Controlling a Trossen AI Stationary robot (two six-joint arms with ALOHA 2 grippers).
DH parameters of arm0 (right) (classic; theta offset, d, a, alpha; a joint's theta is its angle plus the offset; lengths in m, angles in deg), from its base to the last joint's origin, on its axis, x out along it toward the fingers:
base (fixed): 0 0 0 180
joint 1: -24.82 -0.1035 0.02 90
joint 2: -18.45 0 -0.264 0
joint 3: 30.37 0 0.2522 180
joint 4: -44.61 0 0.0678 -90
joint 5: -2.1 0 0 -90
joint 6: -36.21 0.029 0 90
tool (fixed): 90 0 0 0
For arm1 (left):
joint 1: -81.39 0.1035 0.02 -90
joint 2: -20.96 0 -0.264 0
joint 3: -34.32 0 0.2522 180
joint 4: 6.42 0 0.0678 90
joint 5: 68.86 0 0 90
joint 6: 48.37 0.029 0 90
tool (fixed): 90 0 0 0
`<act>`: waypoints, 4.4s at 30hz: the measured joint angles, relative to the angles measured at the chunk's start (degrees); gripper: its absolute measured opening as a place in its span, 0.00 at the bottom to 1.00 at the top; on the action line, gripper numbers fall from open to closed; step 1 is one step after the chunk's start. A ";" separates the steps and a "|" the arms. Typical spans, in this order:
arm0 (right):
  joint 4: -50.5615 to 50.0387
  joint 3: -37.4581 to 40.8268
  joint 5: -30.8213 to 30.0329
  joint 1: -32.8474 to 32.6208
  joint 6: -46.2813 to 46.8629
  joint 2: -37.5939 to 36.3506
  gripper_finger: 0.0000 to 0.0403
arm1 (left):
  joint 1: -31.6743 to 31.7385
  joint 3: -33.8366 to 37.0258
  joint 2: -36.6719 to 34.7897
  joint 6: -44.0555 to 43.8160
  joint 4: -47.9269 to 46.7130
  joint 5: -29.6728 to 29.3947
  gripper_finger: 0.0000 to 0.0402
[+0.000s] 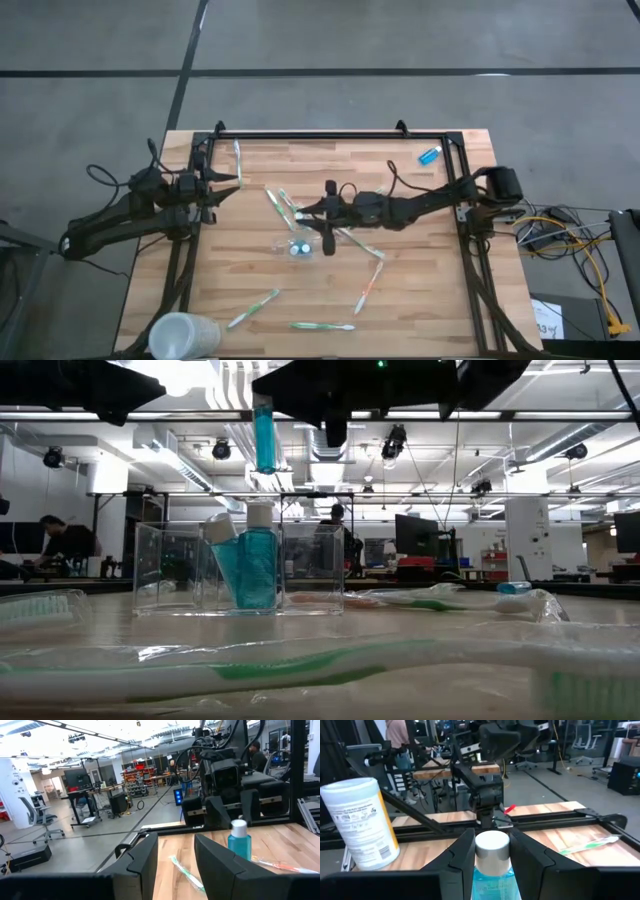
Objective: Pick & Place toothbrushing station
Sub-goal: Put the blue mouthwash bottle into the transparent organizer
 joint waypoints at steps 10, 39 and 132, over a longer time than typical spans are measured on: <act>-5.59 -1.88 -0.19 -0.44 2.51 2.29 0.24 | -0.02 0.00 0.00 0.00 -0.04 0.00 0.33; -4.09 0.32 0.54 -0.61 5.32 5.11 0.24 | -0.01 0.00 0.00 0.00 -0.04 0.00 0.33; -14.81 -0.02 0.40 -0.49 5.10 0.75 0.25 | 0.00 0.00 0.00 0.00 -0.05 -0.02 0.33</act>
